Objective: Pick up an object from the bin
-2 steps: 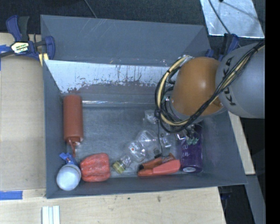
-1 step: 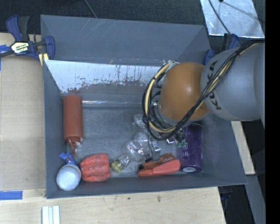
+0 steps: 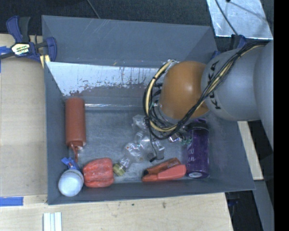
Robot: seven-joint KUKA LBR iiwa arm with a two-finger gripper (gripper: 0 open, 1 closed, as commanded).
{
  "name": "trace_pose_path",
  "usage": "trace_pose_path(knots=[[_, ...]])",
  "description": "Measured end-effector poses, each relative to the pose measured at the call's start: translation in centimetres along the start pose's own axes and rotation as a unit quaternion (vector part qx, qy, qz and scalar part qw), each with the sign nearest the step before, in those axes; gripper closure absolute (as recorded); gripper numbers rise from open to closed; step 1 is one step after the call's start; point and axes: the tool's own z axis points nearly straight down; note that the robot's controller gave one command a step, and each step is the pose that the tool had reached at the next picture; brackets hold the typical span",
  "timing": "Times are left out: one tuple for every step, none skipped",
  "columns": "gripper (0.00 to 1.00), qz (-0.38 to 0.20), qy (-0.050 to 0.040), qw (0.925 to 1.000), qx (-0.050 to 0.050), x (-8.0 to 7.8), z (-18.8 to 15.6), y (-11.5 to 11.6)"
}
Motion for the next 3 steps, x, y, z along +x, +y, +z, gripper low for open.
trace_pose_path(knots=[[1.0, 0.005, 0.0005, 1.0, 0.0, 1.84, 0.37, -0.95], [1.0, 0.005, 0.0005, 1.0, 0.0, 1.83, 0.37, -0.95], [1.0, 0.005, 0.0026, 1.0, -0.001, 1.96, 0.01, -0.9]])
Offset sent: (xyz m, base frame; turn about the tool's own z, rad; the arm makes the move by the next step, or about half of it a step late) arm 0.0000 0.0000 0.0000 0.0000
